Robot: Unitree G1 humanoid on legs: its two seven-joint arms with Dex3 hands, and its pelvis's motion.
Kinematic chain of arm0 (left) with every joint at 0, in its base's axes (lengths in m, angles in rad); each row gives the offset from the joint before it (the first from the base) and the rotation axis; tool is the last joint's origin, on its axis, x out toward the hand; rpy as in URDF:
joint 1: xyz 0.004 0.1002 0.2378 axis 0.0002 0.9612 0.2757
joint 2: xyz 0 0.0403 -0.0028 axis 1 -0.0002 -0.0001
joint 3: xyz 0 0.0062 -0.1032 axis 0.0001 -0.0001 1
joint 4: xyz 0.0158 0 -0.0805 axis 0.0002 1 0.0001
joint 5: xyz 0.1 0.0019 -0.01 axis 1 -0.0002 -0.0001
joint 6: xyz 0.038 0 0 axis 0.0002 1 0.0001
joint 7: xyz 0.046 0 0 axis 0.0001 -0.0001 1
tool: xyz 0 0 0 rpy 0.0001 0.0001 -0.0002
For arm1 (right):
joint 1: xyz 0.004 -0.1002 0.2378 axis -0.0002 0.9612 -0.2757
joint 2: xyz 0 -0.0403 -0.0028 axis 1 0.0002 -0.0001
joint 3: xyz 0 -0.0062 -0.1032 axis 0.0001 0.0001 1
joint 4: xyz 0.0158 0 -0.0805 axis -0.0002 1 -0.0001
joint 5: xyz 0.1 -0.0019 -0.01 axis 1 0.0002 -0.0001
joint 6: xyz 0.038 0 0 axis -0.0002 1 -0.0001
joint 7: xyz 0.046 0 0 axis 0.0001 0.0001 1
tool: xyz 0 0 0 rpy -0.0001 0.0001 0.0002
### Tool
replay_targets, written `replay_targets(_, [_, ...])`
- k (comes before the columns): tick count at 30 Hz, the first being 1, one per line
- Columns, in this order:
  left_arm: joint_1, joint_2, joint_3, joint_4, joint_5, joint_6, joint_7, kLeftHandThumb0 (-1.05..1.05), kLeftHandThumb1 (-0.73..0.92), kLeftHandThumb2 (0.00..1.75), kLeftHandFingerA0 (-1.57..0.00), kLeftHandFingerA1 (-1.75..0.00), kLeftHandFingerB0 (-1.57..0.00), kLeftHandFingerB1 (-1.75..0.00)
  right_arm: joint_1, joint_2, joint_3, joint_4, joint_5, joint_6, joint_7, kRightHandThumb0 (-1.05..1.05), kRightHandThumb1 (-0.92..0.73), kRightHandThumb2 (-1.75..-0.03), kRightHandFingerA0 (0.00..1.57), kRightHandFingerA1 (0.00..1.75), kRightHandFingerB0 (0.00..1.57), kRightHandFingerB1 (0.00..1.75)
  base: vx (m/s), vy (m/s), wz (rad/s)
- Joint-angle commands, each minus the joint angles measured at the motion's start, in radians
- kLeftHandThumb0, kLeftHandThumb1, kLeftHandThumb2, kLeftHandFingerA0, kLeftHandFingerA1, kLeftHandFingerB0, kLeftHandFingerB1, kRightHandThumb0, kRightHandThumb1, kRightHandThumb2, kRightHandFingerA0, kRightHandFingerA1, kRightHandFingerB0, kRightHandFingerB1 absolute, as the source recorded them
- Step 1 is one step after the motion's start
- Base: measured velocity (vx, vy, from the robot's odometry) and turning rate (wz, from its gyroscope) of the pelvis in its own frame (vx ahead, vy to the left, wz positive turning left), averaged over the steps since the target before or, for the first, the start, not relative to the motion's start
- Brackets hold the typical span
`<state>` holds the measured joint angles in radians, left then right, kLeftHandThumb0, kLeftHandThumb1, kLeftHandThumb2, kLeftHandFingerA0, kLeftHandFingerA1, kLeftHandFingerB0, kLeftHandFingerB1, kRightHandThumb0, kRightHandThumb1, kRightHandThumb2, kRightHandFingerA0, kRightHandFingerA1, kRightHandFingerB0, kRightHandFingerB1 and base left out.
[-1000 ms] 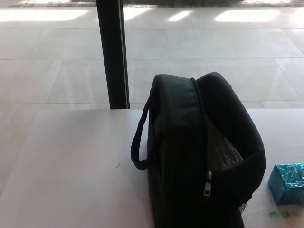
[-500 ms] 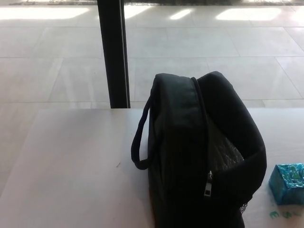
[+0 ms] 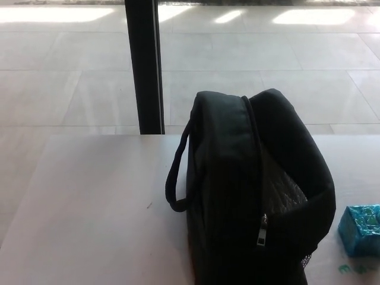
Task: The robot uses its right hand to pick up the cube kept on the middle of the desk and put it inside the bag next to it
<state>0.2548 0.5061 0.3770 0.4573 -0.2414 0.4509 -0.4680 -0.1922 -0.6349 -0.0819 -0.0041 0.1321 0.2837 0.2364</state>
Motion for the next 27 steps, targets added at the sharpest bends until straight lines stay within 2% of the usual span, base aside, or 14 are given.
replay_targets(1, [-0.001, 0.03, -0.017, 0.028, 0.022, -0.028, -0.013, -0.67, 0.58, 0.94, -0.34, -0.62, -0.26, -0.52, -0.108, -0.021, 0.117, 0.096, -0.159, -0.03, 0.017, -0.9, -0.58, -0.92, 0.0, 0.18, 0.11, 0.12, 0.0, 0.0, 0.0])
replay_targets(8, [0.001, 0.025, -0.011, 0.012, 0.012, -0.002, 0.002, -0.66, 0.57, 0.93, -0.34, -0.63, -0.3, -0.54, -0.202, -0.034, 0.207, 0.196, -0.231, -0.064, 0.031, -0.97, -0.64, -1.0, 0.0, 0.19, 0.08, 0.08, 0.0, 0.0, 0.0])
replay_targets(9, [0.002, 0.026, -0.01, 0.008, 0.009, 0.005, 0.0, -0.65, 0.57, 0.93, -0.34, -0.63, -0.3, -0.54, -0.213, -0.056, 0.241, 0.191, -0.275, -0.043, 0.039, -1.0, -0.67, -1.04, 0.0, 0.15, 0.03, 0.07, 0.0, 0.0, 0.0])
replay_targets(12, [-0.004, 0.032, -0.013, 0.028, 0.015, -0.009, -0.005, -0.65, 0.57, 0.94, -0.36, -0.65, -0.29, -0.54, -0.254, -0.075, 0.301, 0.225, -0.333, -0.023, 0.055, -1.05, -0.68, -1.08, 0.0, 0.09, 0.03, 0.03, 0.0, 0.0, 0.0])
replay_targets(16, [0.003, 0.043, -0.031, 0.024, 0.03, -0.035, -0.016, -0.67, 0.59, 0.94, -0.34, -0.62, -0.28, -0.53, -0.28, -0.068, 0.335, 0.237, -0.351, 0.028, 0.064, -1.04, -0.67, -1.06, 0.0, 0.07, 0.04, 0.06, 0.0, 0.0, 0.0])
replay_targets(21, [-0.005, 0.047, -0.036, 0.025, 0.028, -0.031, -0.008, -0.64, 0.58, 0.94, -0.36, -0.64, -0.28, -0.53, -0.228, -0.077, 0.387, 0.185, -0.397, 0.036, 0.091, -1.05, -0.68, -1.06, 0.0, 0.09, 0.06, 0.05, 0.0, 0.0, 0.0])
replay_targets(24, [-0.002, 0.056, -0.045, 0.023, 0.038, -0.048, -0.007, -0.66, 0.59, 0.95, -0.36, -0.64, -0.28, -0.53, -0.212, -0.092, 0.439, 0.158, -0.439, 0.064, 0.13, -1.05, -0.67, -1.07, 0.0, 0.11, 0.0, 0.04, 0.0, 0.0, 0.0])
replay_targets(25, [0.004, 0.062, -0.053, 0.016, 0.043, -0.051, -0.013, -0.68, 0.6, 0.96, -0.35, -0.62, -0.27, -0.52, -0.197, -0.099, 0.451, 0.14, -0.447, 0.069, 0.142, -0.97, -0.62, -1.02, 0.0, 0.16, 0.05, 0.09, 0.0, 0.0, 0.0])
replay_targets(26, [0.006, 0.064, -0.055, 0.008, 0.043, -0.045, -0.01, -0.66, 0.6, 0.96, -0.36, -0.62, -0.27, -0.52, -0.19, -0.108, 0.465, 0.129, -0.457, 0.074, 0.162, -0.96, -0.61, -1.01, 0.0, 0.15, 0.02, 0.09, 0.0, 0.0, 0.0])
replay_targets(27, [0.005, 0.064, -0.055, 0.01, 0.042, -0.045, -0.008, -0.62, 0.72, 0.63, -0.35, -0.55, -0.36, -0.44, -0.189, -0.114, 0.472, 0.125, -0.461, 0.074, 0.174, -0.93, -0.58, -0.99, 0.0, 0.17, 0.03, 0.11, 0.0, 0.0, 0.0])
